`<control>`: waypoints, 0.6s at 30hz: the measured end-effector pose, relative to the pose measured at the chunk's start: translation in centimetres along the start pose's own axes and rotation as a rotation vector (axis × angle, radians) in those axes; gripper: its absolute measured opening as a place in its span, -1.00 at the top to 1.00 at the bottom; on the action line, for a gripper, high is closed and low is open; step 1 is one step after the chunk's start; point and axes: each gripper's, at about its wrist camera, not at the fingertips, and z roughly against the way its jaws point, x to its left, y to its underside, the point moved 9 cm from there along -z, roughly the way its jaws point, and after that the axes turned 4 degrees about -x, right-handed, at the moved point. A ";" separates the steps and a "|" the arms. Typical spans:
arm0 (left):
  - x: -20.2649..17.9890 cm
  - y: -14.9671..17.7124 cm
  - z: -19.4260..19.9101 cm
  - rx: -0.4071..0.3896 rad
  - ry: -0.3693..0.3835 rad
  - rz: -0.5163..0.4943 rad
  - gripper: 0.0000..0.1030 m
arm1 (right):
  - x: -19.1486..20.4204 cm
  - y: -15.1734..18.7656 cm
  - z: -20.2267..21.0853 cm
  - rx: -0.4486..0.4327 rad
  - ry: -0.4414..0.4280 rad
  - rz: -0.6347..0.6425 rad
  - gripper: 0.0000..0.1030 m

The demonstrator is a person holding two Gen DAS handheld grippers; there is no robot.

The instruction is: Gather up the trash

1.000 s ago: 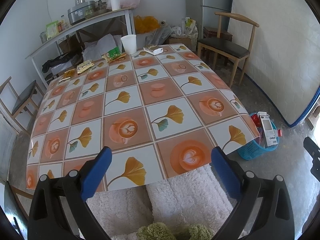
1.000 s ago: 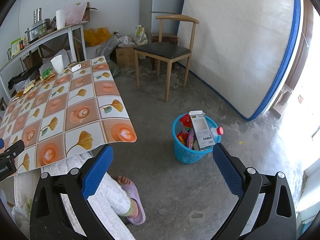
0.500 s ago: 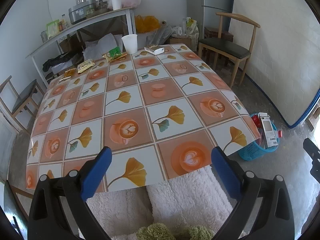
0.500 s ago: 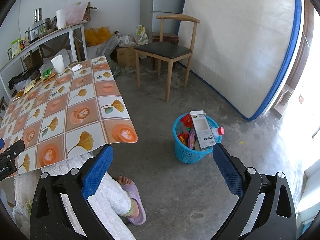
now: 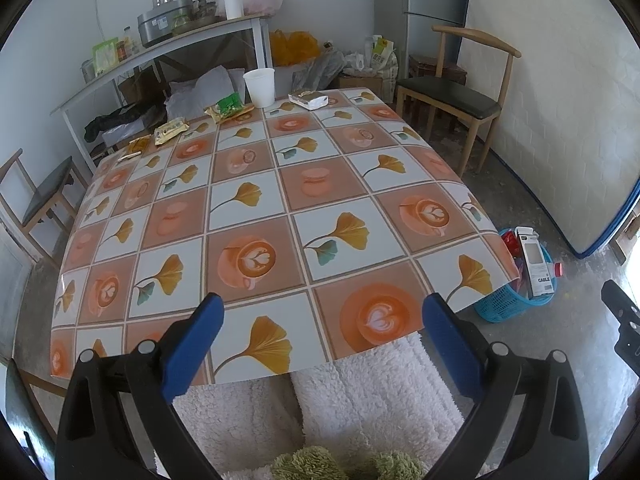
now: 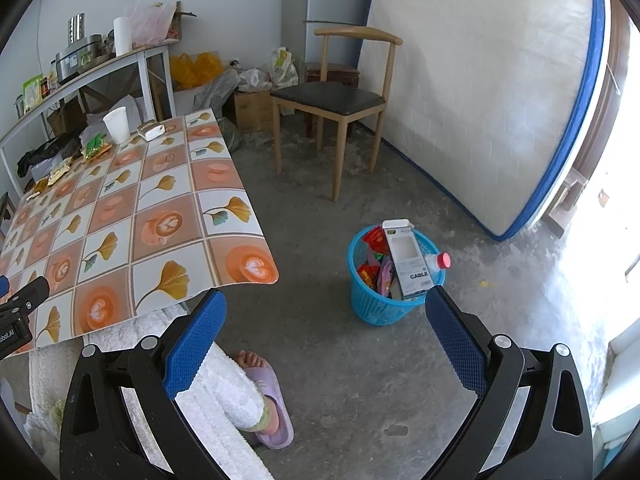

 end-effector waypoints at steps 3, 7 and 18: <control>0.0 0.0 0.0 0.000 0.001 0.000 -0.89 | 0.1 0.0 0.0 0.000 0.001 0.001 -0.86; 0.0 0.0 0.0 0.000 0.000 0.001 -0.89 | 0.0 0.0 0.0 0.000 0.001 0.000 -0.86; 0.3 0.2 -0.1 0.003 -0.001 0.011 -0.89 | 0.2 0.1 0.0 -0.001 -0.002 0.001 -0.86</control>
